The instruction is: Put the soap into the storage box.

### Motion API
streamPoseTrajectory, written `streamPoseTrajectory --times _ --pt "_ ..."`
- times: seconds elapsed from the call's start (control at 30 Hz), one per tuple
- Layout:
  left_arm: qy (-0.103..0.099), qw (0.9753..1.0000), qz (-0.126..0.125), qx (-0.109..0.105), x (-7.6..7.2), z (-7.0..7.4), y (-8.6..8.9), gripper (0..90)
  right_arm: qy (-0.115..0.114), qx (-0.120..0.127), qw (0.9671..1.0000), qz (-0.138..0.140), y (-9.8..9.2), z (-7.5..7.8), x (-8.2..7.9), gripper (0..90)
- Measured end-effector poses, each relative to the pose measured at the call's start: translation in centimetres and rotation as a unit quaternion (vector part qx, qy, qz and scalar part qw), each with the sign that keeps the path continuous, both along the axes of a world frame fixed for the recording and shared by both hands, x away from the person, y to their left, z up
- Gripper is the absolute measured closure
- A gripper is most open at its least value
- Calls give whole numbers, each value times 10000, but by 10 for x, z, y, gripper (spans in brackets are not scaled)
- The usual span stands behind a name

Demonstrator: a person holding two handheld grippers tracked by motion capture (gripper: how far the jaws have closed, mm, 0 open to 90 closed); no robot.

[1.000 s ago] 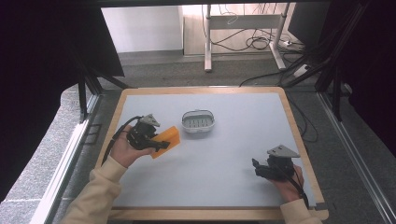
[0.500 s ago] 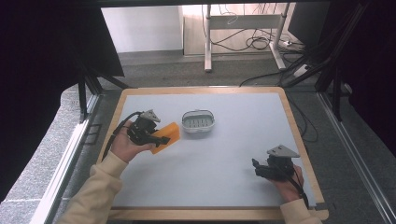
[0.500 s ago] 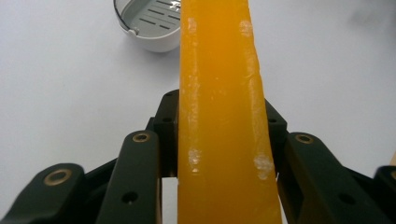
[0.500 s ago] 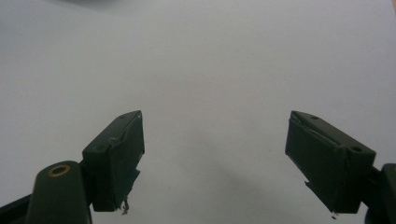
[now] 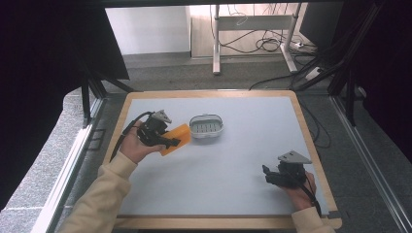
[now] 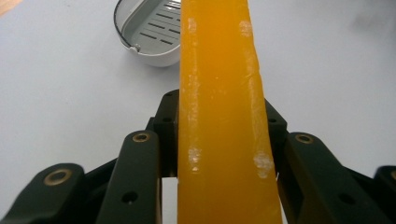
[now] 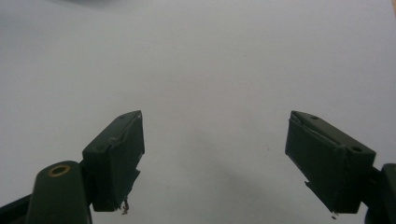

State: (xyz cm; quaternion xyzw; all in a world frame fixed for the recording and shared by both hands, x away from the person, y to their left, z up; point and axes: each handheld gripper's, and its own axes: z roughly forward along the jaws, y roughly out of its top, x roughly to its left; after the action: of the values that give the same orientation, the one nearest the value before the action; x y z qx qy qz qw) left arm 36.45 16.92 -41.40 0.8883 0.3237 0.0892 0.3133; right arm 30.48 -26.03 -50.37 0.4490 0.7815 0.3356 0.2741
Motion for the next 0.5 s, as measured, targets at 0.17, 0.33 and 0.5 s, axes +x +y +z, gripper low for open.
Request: streamPoseTrajectory --times 0.17,0.33,0.5 --pt "44 10000 -46 41 5 0 -3 620 12 -9 10000 -16 0 0 0 200" --pt "23 10000 -57 28 10 0 -6 620 35 -17 10000 -23 -1 -1 1 200" --pt "56 10000 -72 36 16 -1 -8 620 35 -40 10000 -29 -1 -1 1 200"
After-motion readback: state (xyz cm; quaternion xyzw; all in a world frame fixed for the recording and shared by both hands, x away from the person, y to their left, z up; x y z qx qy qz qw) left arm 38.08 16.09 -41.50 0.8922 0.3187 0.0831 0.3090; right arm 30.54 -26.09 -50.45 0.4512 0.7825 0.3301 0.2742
